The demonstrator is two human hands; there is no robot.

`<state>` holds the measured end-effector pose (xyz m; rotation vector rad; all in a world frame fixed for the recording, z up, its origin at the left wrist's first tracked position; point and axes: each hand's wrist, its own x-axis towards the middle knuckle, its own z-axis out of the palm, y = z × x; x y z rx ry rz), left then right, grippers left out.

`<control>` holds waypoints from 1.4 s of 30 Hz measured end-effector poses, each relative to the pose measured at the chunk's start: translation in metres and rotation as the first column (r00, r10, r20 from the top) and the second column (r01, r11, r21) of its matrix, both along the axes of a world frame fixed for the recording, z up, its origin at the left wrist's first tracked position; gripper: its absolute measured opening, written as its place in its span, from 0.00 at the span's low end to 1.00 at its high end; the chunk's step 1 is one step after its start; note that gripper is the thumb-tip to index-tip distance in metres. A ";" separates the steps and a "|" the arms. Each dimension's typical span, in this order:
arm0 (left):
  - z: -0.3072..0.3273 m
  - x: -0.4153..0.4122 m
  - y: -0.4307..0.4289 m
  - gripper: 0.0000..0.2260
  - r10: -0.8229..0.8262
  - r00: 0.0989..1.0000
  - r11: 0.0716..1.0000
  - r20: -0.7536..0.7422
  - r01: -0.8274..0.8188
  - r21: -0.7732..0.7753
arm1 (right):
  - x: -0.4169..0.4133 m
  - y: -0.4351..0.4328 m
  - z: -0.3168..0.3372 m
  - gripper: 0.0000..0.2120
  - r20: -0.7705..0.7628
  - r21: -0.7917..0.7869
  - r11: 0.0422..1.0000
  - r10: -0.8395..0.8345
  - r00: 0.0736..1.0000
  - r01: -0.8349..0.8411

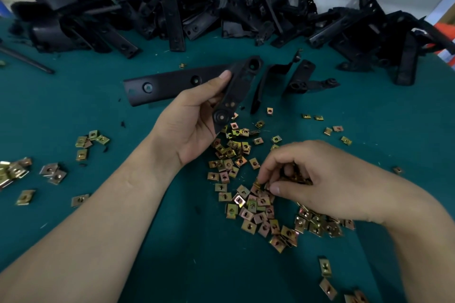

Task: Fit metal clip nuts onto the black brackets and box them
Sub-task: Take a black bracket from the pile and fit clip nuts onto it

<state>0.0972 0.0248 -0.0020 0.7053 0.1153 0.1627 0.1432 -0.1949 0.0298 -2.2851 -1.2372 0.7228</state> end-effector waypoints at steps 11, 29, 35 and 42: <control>0.000 -0.001 -0.002 0.08 -0.023 0.999 1.000 -0.036 0.023 0.005 | -0.005 -0.006 0.005 0.08 0.209 -0.066 0.996 -0.047 0.977 0.062; -0.001 -0.002 -0.004 0.15 -0.041 0.999 0.999 0.011 0.041 0.007 | -0.005 0.010 0.001 0.10 -0.218 0.366 0.890 -0.202 0.955 0.272; 0.001 -0.004 -0.005 0.17 -0.084 0.996 0.995 0.006 0.084 0.047 | -0.004 0.014 -0.003 0.11 -0.487 0.459 0.749 -0.237 0.841 0.477; -0.001 -0.004 -0.005 0.17 -0.106 0.994 0.991 0.005 0.105 0.077 | -0.005 0.017 -0.006 0.12 -0.549 0.443 0.741 -0.222 0.806 0.506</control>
